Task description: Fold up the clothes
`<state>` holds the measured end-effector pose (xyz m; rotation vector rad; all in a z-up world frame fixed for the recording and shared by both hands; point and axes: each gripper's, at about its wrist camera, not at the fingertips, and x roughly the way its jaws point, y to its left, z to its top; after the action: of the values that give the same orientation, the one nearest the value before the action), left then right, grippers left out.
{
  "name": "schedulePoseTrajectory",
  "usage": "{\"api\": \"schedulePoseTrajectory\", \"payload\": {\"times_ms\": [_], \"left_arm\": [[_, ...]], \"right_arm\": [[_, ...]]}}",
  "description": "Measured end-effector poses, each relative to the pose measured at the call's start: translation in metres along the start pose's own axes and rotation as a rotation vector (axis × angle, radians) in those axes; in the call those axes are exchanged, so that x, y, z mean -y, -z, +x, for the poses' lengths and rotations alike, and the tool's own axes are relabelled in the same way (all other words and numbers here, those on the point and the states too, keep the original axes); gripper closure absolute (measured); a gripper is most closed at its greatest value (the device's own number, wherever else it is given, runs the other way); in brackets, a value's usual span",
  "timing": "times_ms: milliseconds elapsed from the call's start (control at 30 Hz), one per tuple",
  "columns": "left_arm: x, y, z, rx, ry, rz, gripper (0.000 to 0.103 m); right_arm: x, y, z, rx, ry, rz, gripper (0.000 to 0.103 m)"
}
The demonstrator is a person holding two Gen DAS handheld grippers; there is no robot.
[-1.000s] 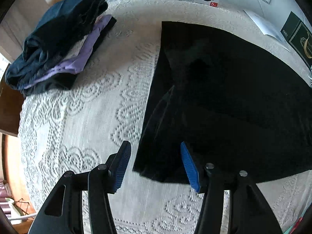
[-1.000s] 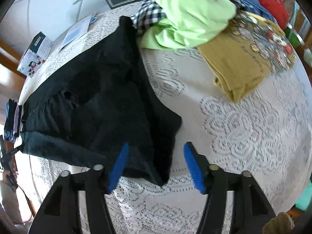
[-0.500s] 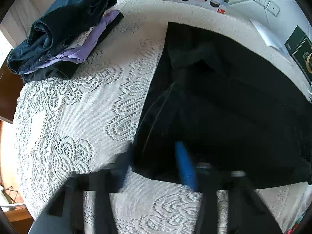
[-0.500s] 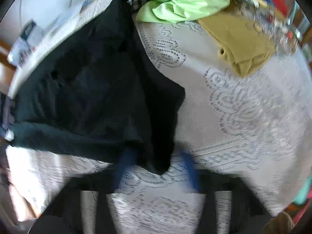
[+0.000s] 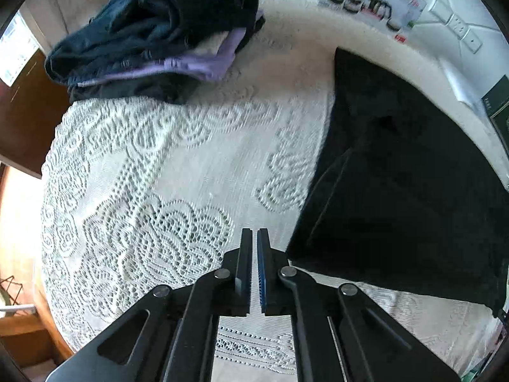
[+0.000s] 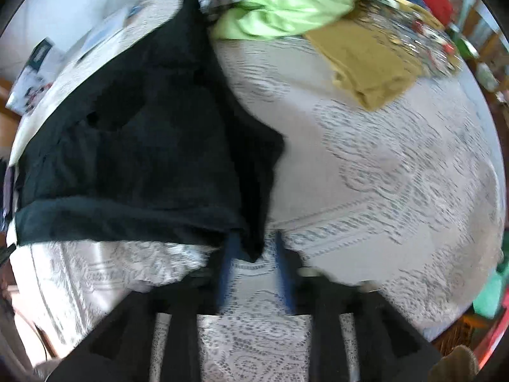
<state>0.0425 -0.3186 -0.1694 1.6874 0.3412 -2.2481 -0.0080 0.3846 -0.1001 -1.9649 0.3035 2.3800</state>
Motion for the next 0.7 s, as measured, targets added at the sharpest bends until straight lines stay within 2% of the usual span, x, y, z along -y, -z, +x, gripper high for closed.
{"api": "schedulePoseTrajectory", "payload": {"times_ms": [67,133,200,300,367,533,600,700], "left_arm": [[0.005,0.002,-0.007,0.025,-0.008,0.027,0.079],[0.014,0.006,-0.014,0.051,-0.013,0.062,0.071],[0.028,0.011,-0.022,0.071,-0.018,0.088,0.071],[0.054,0.007,-0.040,0.070,0.037,0.090,0.070],[0.075,0.023,-0.044,0.063,0.067,0.077,0.062],[0.192,0.083,-0.101,0.098,0.098,-0.002,0.052],[0.234,0.107,-0.099,0.110,0.096,-0.052,0.051],[0.310,0.151,-0.131,0.105,0.073,-0.133,0.051]], "right_arm": [[0.002,0.002,-0.008,0.020,-0.005,0.015,0.057],[-0.004,0.001,-0.027,0.060,-0.005,-0.018,0.057],[-0.014,-0.006,-0.041,0.081,-0.028,-0.080,0.057],[-0.030,-0.025,-0.060,0.104,-0.076,-0.204,0.057],[-0.043,-0.043,-0.062,0.114,-0.096,-0.301,0.057],[-0.067,-0.093,-0.054,0.122,-0.157,-0.658,0.057],[-0.068,-0.110,-0.050,0.117,-0.184,-0.820,0.057],[-0.069,-0.136,-0.045,0.109,-0.224,-1.062,0.056]]}}
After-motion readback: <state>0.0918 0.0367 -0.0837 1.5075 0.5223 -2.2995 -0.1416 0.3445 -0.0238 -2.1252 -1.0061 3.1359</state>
